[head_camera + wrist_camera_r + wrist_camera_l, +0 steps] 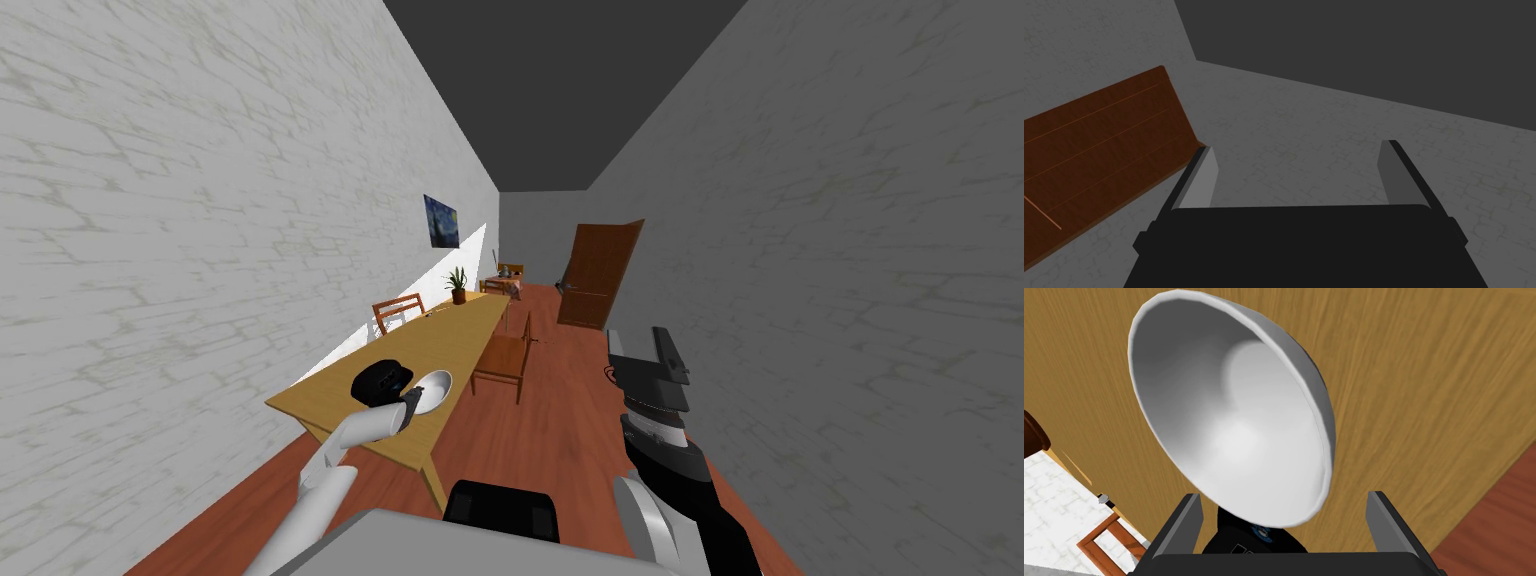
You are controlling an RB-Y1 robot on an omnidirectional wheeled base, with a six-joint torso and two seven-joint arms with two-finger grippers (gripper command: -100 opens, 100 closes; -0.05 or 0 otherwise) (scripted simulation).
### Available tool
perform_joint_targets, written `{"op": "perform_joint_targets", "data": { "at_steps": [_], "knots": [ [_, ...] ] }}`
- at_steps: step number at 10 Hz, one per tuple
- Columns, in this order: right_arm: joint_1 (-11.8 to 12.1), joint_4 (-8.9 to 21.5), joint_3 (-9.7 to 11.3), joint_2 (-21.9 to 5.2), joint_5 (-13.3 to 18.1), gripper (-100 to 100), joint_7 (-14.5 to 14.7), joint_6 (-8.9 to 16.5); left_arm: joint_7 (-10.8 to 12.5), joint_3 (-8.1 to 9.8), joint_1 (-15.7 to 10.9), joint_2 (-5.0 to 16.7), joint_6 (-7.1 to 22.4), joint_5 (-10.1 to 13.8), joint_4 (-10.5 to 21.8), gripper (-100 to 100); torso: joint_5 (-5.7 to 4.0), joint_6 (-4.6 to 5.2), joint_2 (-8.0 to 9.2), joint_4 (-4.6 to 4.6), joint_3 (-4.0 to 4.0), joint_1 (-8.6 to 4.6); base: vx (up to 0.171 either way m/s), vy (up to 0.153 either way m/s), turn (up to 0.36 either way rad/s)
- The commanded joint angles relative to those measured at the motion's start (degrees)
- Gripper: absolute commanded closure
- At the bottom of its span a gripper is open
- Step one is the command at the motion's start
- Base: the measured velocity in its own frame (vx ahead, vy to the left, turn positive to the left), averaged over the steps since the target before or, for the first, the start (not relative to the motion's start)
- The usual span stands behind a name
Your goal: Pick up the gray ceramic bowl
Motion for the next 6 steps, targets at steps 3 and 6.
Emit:
{"op": "perform_joint_targets", "data": {
  "at_steps": [3,6],
  "knots": [
    [0.0,0.0,0.0,0.0,0.0,0,0.0,0.0,-0.5,-1.08,0.7,-1.0,1.3,-0.8,0.8,0,-0.02,0.0,0.2,0.04,0.11,-0.04,0.038,0.008,0.008],
    [0.0,0.0,0.0,0.0,0.0,0,0.0,0.0,0.1,-1.69,-0.1,-1.1,-1.9,-1.4,4.5,-100,-0.01,0.0,0.29,0.07,0.17,0.0,0.021,0.019,-0.006]
  ]
}}
